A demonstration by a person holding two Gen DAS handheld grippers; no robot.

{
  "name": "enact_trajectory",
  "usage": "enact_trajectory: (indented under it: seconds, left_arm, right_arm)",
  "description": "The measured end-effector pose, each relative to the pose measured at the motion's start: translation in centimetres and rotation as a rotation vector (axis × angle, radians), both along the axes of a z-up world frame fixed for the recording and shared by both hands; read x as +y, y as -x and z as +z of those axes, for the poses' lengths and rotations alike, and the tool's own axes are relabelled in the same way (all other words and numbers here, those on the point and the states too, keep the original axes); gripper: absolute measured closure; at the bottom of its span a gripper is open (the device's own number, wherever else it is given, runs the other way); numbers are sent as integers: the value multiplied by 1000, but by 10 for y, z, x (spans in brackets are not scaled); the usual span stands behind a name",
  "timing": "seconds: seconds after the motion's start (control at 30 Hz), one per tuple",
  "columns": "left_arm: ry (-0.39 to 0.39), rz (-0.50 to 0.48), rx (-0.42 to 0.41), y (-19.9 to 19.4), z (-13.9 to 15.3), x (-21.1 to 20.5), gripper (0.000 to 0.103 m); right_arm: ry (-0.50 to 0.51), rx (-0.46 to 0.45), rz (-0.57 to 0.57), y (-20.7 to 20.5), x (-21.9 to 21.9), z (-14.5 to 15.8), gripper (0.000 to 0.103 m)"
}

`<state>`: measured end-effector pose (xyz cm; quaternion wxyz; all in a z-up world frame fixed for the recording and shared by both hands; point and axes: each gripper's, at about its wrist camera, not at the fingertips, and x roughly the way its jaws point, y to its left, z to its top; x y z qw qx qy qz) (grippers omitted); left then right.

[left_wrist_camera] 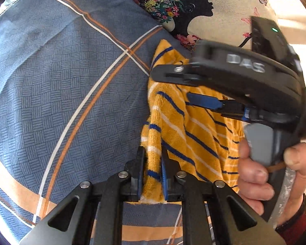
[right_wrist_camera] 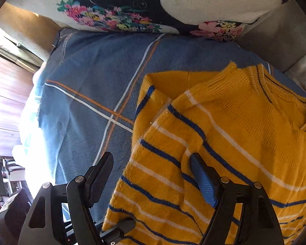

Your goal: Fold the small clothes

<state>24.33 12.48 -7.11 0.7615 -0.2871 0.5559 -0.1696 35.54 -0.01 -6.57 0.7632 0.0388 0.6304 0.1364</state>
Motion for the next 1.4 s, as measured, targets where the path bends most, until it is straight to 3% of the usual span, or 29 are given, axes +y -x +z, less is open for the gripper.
enact_trajectory:
  seconds: [0.2, 0.27, 0.4, 0.43, 0.5, 0.7, 0.87, 1.03, 1.17, 1.3, 1.37, 1.4]
  left_arm:
    - [24, -6, -6, 2, 7, -3, 89]
    - [26, -6, -9, 4, 10, -4, 89]
    - [17, -10, -27, 9, 20, -9, 89]
    - [14, -12, -36, 11, 24, -11, 89]
    - [3, -19, -59, 18, 36, -16, 89]
    - [-39, 7, -171, 50, 87, -22, 89]
    - [-98, 31, -181, 77, 101, -19, 78]
    - [-148, 15, -123, 89, 95, -39, 78]
    - [-184, -26, -136, 99, 97, -60, 78]
    - [-203, -67, -137, 102, 98, -81, 78]
    - [-210, -89, -142, 105, 100, -91, 78]
    - [-218, -99, -149, 108, 102, -95, 77]
  right_arm:
    - [180, -15, 97, 2, 27, -8, 20]
    - [248, -34, 139, 6, 33, -10, 28]
    - [349, -99, 177, 20, 35, -2, 74]
    - [336, -114, 174, 23, 31, 3, 81]
    - [277, -148, 161, 31, 20, 16, 86]
    - [34, -202, 26, 49, -63, 57, 92]
    - [-56, -274, -143, 80, -164, 81, 92]
    - [-8, -245, -287, 100, -254, 62, 93]
    - [-13, -216, -405, 120, -311, 39, 93]
    - [-147, -181, -453, 130, -349, 17, 87]
    - [-217, -199, -514, 141, -369, 20, 80]
    - [-201, -220, -540, 146, -371, 26, 78]
